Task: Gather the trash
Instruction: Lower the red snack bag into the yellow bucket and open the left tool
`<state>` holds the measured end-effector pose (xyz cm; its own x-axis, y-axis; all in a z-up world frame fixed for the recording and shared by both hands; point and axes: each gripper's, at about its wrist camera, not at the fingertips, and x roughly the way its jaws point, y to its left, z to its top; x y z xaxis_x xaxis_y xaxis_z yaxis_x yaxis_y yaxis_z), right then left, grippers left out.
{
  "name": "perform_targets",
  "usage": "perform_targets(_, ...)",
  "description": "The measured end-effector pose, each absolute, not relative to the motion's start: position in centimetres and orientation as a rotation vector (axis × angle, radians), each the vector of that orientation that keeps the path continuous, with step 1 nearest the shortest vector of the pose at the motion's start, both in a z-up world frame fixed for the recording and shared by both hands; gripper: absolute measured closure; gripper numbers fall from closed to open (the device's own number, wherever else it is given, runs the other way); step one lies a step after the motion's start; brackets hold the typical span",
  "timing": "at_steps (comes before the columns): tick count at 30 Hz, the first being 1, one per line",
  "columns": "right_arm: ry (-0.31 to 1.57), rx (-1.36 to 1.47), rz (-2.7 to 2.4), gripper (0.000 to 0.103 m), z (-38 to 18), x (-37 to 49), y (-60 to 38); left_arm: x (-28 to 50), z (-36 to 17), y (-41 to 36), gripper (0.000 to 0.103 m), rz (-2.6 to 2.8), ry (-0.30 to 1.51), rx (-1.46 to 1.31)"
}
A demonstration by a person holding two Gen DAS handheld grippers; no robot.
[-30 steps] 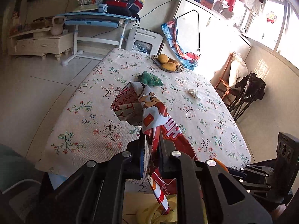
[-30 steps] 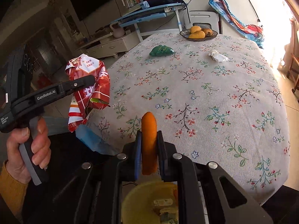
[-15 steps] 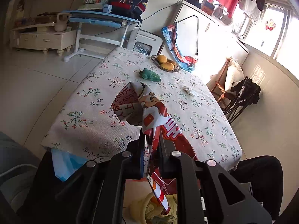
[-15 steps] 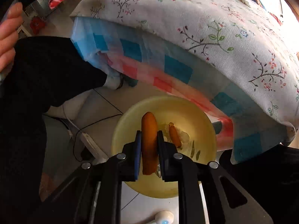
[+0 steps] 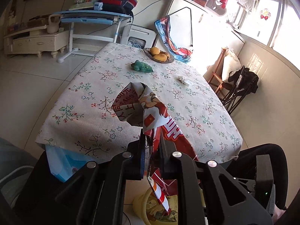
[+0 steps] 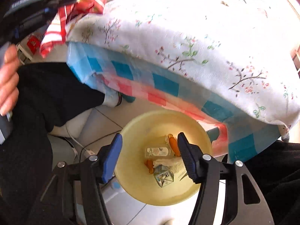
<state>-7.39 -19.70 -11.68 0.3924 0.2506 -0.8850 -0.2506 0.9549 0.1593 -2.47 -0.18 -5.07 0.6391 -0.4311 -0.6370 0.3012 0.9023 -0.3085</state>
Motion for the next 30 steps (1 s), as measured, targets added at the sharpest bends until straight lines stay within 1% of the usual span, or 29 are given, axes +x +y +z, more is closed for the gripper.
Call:
perform_targets(3,1.033,0.048,0.277,0.04,-9.8,-7.1,-20.9,-3.4,-5.3,-1.6,0.092,-0.452,0.774,-0.127)
perform_targets(5,0.957,0.092,0.231,0.036,-8.3,-7.3,-22.2,-4.2,-5.5,-2.7,0.091,-0.475,0.78,-0.089)
perform_targets(9,0.829,0.204,0.132,0.031,-5.9,-7.7,-25.4,-6.0,-6.3,-5.0,0.091,-0.546,0.809,-0.009)
perform_targets(10,0.812,0.235,0.114,0.03,-5.6,-7.8,-26.1,-6.5,-6.5,-5.7,0.091,-0.566,0.817,0.017)
perform_targets(14,0.789,0.357,0.079,0.03,-5.4,-8.0,-28.4,-9.0,-7.9,-9.1,0.091,-0.664,0.861,0.151)
perform_targets(20,0.786,0.412,0.083,0.029,-5.1,-8.0,-29.1,-12.7,-11.5,-14.0,0.091,-0.785,0.964,0.418)
perform_targets(23,0.785,0.415,0.089,0.029,-5.2,-7.8,-28.9,-13.7,-13.0,-15.1,0.084,-0.793,1.0,0.511)
perform_targets(25,0.782,0.417,0.093,0.029,-5.2,-7.8,-29.1,-13.9,-13.1,-15.1,0.066,-0.784,0.999,0.525)
perform_targets(28,0.779,0.422,0.094,0.029,-5.3,-7.9,-29.2,-13.5,-12.4,-14.3,0.051,-0.762,0.98,0.48)
perform_targets(29,0.778,0.424,0.095,0.029,-5.3,-8.0,-29.3,-13.3,-12.1,-14.0,0.048,-0.754,0.975,0.457)
perform_targets(30,0.778,0.425,0.094,0.029,-5.3,-8.0,-29.3,-12.9,-11.8,-13.6,0.043,-0.745,0.971,0.433)
